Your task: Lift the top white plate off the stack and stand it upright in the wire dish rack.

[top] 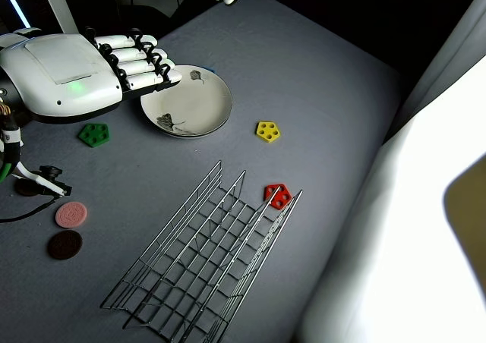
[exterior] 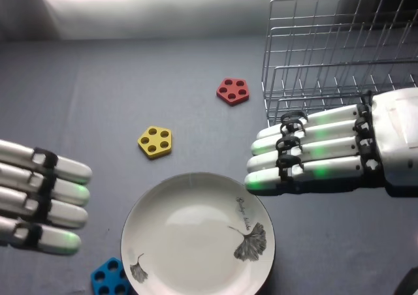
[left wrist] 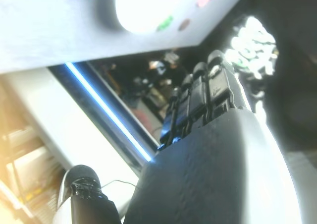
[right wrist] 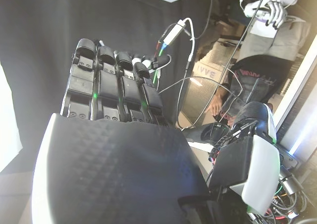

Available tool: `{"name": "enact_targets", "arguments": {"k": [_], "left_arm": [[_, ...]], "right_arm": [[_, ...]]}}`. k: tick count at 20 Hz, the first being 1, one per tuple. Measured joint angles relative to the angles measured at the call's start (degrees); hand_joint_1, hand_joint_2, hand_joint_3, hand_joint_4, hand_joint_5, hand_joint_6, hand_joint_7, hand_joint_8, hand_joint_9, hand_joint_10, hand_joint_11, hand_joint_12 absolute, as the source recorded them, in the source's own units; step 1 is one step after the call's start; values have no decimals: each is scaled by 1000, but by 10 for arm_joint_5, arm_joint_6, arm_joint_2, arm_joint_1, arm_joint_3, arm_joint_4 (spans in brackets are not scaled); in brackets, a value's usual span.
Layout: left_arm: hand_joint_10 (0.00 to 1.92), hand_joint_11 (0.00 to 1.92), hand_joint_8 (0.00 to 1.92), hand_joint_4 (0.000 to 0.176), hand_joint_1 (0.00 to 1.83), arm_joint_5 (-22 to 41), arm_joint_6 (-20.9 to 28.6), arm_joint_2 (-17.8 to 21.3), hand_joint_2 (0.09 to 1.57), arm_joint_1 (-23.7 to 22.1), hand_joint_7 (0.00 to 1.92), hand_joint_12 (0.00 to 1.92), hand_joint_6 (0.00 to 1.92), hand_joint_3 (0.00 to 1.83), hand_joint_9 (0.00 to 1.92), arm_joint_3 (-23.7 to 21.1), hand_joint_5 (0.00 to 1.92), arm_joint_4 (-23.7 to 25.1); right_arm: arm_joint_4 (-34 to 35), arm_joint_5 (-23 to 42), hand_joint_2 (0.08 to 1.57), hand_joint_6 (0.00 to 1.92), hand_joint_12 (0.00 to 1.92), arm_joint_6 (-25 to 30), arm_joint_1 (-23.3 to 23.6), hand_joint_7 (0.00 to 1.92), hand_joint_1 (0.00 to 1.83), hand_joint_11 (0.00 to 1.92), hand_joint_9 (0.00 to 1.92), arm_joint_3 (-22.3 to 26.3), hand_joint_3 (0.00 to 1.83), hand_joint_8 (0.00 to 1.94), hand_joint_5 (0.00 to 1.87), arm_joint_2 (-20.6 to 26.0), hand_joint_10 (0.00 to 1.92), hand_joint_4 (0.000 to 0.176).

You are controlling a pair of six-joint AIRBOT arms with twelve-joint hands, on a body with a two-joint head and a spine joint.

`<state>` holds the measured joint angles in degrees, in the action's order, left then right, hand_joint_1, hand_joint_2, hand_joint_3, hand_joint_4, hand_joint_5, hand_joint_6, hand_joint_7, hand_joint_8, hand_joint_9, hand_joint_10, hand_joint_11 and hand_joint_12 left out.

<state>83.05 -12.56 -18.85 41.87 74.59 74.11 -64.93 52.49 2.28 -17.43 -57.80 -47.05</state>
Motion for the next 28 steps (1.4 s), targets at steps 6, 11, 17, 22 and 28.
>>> {"name": "enact_targets", "arguments": {"k": [6, 11, 17, 22, 28], "left_arm": [[8, 117, 8, 0, 88, -39, 0, -16, 867, -19, 103, 41, 7, 0, 79, -19, 80, 18], [7, 61, 8, 0, 65, -81, -2, -39, 875, -34, 74, 11, 10, 3, 65, -29, 72, 33], [0, 95, 0, 0, 82, -126, -2, -67, 872, -62, 53, 24, 0, 1, 59, -38, 51, 63], [1, 143, 3, 0, 39, -155, -1, -82, 879, -68, 122, 36, 0, 5, 112, -39, 74, 68], [0, 117, 0, 0, 37, -189, 6, -99, 886, -67, 97, 19, 0, 4, 87, -40, 59, 92]], "right_arm": [[0, 0, 873, 0, 2, -11, 0, 42, 72, 67, 56, 15, 11, 0, 14, 5, 3, 0], [-1, 0, 873, 3, 15, -12, 2, 95, 81, 114, 96, 25, 4, 4, 60, 9, 5, 0], [-9, 0, 860, 4, 29, -12, 2, 160, 119, 184, 183, 30, 0, 5, 97, 10, 8, 0], [-10, 0, 854, 5, 19, -13, 2, 130, 126, 176, 160, 31, 0, 0, 76, 10, 3, 0], [-13, 0, 862, 16, 14, -14, 2, 167, 138, 181, 172, 34, 0, 10, 139, 11, 7, 0]]}}
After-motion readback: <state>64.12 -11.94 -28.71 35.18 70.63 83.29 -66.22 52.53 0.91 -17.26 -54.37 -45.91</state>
